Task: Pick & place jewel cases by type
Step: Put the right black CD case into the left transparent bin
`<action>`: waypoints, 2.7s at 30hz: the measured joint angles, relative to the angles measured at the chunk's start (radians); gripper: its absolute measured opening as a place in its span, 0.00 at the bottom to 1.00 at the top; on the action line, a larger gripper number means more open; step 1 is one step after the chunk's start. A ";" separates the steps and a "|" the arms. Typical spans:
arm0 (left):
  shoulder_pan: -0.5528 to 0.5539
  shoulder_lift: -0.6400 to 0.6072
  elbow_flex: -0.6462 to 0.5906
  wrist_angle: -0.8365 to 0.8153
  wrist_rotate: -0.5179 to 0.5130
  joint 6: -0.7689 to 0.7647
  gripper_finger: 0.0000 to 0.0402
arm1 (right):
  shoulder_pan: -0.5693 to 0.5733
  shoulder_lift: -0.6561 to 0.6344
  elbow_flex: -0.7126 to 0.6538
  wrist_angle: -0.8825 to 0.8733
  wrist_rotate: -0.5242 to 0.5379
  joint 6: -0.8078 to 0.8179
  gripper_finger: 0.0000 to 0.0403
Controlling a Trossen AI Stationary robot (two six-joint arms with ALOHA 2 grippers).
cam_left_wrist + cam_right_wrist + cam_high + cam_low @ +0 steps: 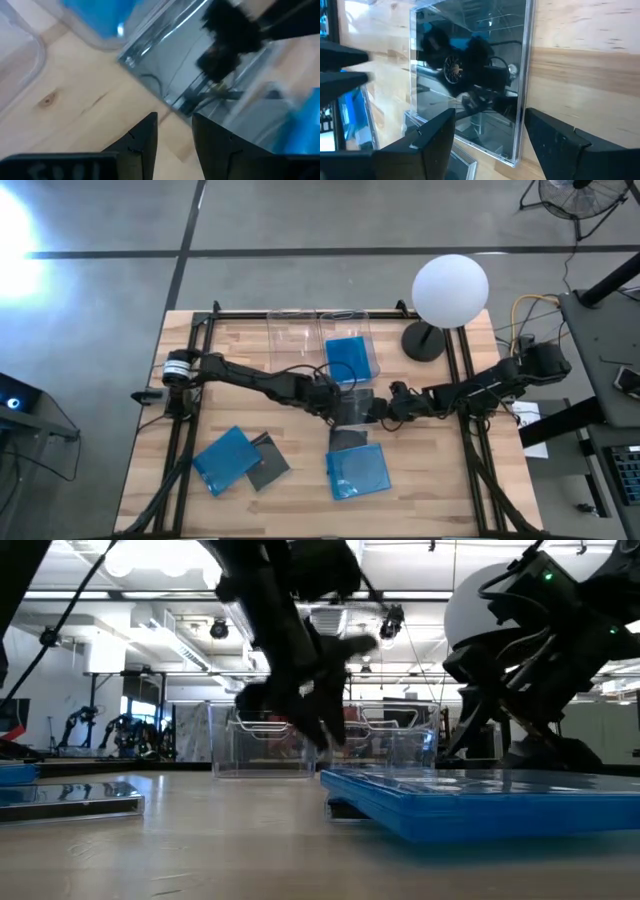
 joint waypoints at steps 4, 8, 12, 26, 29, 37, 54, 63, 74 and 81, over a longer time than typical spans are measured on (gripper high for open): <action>-0.025 0.003 0.016 -0.048 -0.006 -0.029 0.26 | -0.001 0.000 0.009 -0.002 -0.007 -0.009 0.60; -0.043 0.001 -0.007 -0.038 -0.038 -0.167 0.26 | 0.001 -0.002 0.003 0.006 -0.025 -0.011 0.60; -0.044 0.007 -0.049 0.017 -0.065 -0.231 0.26 | 0.001 -0.002 0.001 0.009 -0.035 -0.030 0.60; -0.062 0.061 -0.110 0.181 -0.016 -0.326 0.26 | 0.027 0.003 -0.002 -0.040 -0.042 -0.017 0.60; -0.063 0.091 -0.103 0.261 0.015 -0.325 0.26 | 0.028 0.027 0.025 -0.037 -0.048 -0.043 0.60; -0.067 0.109 -0.077 0.234 0.029 -0.283 0.26 | 0.040 0.096 0.097 -0.058 -0.111 -0.234 0.60; -0.118 0.068 -0.088 0.086 -0.009 -0.191 0.26 | 0.042 -0.222 0.163 -0.108 -0.061 -0.446 0.60; -0.162 -0.013 -0.096 -0.048 -0.149 -0.211 0.26 | 0.066 -0.154 0.133 -0.403 -0.012 -0.093 0.60; -0.141 -0.148 -0.231 -0.016 -0.220 -0.359 0.26 | 0.081 0.124 0.209 -0.136 -0.054 -0.109 0.60; -0.147 -0.149 -0.332 0.176 -0.146 -0.410 0.26 | 0.086 0.187 0.250 -0.178 -0.027 -0.082 0.60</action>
